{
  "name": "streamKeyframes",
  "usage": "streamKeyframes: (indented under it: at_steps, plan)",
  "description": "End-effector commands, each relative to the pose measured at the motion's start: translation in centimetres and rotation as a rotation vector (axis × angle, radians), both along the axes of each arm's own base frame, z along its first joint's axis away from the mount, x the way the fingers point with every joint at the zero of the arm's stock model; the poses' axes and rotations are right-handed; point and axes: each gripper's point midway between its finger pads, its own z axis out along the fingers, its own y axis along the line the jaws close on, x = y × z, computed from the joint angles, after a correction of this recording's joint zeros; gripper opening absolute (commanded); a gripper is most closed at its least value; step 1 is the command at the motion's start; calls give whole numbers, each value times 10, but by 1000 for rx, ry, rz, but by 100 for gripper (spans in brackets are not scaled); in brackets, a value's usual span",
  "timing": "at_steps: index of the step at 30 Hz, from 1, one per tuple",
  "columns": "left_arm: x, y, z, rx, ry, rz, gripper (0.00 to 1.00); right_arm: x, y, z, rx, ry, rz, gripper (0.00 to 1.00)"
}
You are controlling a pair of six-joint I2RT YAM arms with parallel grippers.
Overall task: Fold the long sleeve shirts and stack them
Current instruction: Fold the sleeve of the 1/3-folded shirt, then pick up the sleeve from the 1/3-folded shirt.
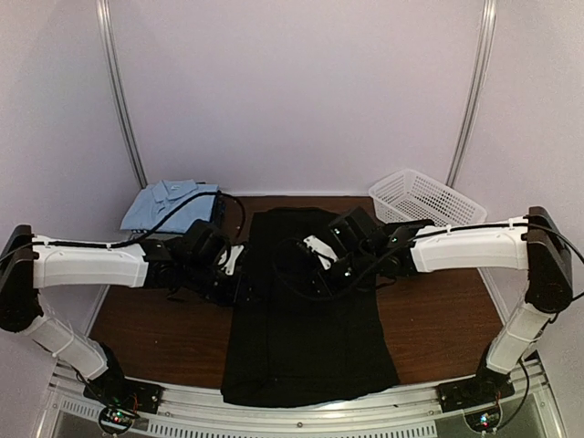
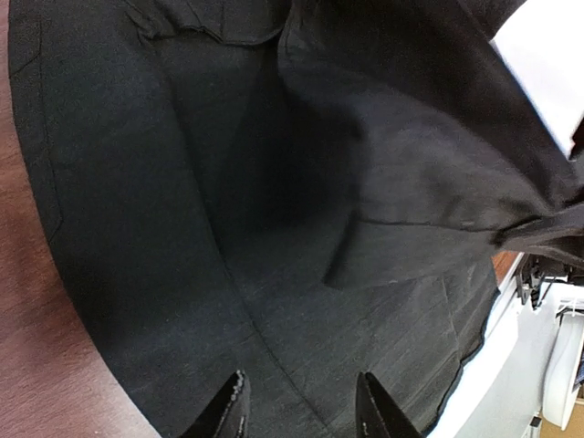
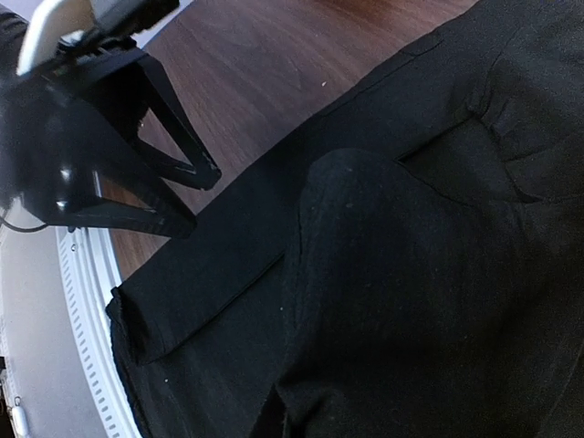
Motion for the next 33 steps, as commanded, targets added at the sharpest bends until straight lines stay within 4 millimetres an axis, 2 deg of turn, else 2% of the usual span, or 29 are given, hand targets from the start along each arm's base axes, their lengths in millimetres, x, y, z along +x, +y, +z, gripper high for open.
streamKeyframes:
  at_steps: [1, 4, 8, 11, 13, 16, 25, 33]
  plan:
    - [10, -8, 36, -92, -142, -21, 42, 5, 23, 6, 38, 6, 0, 10]
    - [10, -7, 40, -98, -162, -21, 42, 18, 44, 11, 101, 19, -28, 12]
    - [12, -2, 40, -90, -180, -1, 42, 40, 83, 12, 123, 53, -12, 16]
    - [12, 2, 40, -87, -187, 16, 42, 60, 96, -6, 62, 73, -57, 16]
    - [10, 4, 38, -91, -182, 20, 42, 71, 92, -4, 53, 66, -103, 17]
    - [8, 4, 33, -105, -174, 21, 42, 79, 82, 6, 98, 63, -148, 28]
    - [10, 3, 12, -83, -146, 29, 49, 79, 47, 15, 121, 31, -252, 41]
    - [4, -15, 10, -64, -144, 1, 57, 83, 25, 20, 114, -1, -329, 48]
